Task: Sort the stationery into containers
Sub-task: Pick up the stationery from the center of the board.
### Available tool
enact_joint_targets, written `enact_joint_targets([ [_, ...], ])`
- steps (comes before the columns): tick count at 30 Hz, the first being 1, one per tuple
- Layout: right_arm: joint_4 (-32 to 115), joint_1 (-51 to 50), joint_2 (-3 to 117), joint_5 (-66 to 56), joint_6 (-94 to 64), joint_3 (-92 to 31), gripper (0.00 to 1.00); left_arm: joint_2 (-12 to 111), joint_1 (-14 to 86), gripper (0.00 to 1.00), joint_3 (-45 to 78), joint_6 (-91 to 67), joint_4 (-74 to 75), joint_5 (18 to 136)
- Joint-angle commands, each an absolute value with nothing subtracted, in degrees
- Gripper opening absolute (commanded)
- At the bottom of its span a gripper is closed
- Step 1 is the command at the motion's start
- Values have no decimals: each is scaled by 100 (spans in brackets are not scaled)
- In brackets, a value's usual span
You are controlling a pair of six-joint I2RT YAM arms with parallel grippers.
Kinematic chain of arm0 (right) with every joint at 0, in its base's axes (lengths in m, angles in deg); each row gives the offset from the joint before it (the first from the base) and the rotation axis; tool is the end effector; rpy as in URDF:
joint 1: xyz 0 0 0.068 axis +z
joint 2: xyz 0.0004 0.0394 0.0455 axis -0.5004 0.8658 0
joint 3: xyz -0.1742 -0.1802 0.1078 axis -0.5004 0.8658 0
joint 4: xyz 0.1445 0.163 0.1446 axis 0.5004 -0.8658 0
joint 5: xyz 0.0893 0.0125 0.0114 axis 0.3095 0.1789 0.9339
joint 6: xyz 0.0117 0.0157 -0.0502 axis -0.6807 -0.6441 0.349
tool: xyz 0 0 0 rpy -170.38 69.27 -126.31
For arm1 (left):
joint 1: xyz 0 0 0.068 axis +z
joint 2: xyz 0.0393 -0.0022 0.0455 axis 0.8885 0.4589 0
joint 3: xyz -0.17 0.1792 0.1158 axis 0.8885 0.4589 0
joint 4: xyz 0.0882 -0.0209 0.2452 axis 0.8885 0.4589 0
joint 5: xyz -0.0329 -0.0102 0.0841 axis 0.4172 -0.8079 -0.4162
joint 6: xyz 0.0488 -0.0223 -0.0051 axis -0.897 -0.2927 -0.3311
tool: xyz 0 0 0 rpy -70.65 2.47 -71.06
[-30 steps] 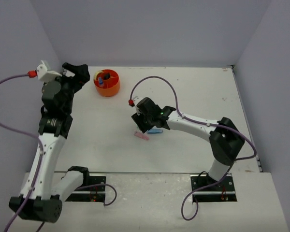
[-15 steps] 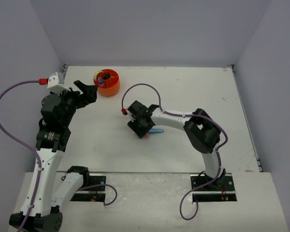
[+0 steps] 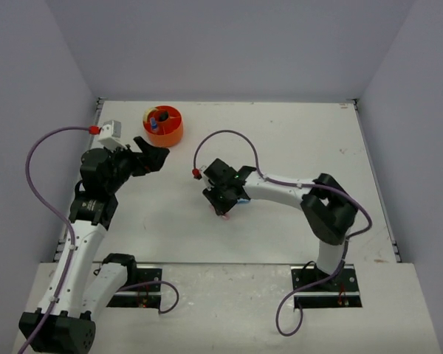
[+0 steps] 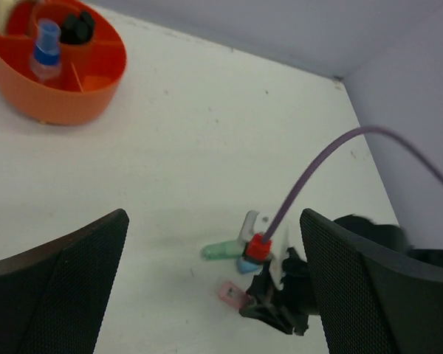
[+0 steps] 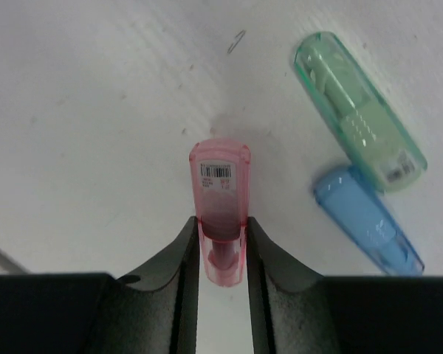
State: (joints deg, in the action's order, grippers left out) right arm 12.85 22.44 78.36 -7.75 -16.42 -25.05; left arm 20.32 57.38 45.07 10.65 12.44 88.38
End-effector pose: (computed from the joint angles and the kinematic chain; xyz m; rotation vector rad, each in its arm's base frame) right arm 0.2224 0.2944 0.1959 -1.0537 2.5046 0.4470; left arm 0.1882 -0.0296 0.3298 -0.2089 1.8347 -0.7961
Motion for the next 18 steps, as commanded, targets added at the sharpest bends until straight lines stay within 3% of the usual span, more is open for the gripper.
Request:
enact_joint_targets([
  [1, 2742, 2268, 5744, -496, -2321, -1717, 0, 2230, 5104, 100, 5348, 2257, -1108, 10425],
  [6, 2922, 2268, 4947, -726, -2615, -1419, 0, 2680, 3858, 100, 5359, 2488, -1800, 9973],
  [13, 3082, 2266, 4149, -1230, -2862, -1075, 0, 3392, 3294, 98, 5147, 2644, -2339, 9810],
  [18, 2977, 2271, 3968, -1236, -2884, -1076, 0, 3736, 3139, 79, 5113, 2760, -2660, 9835],
])
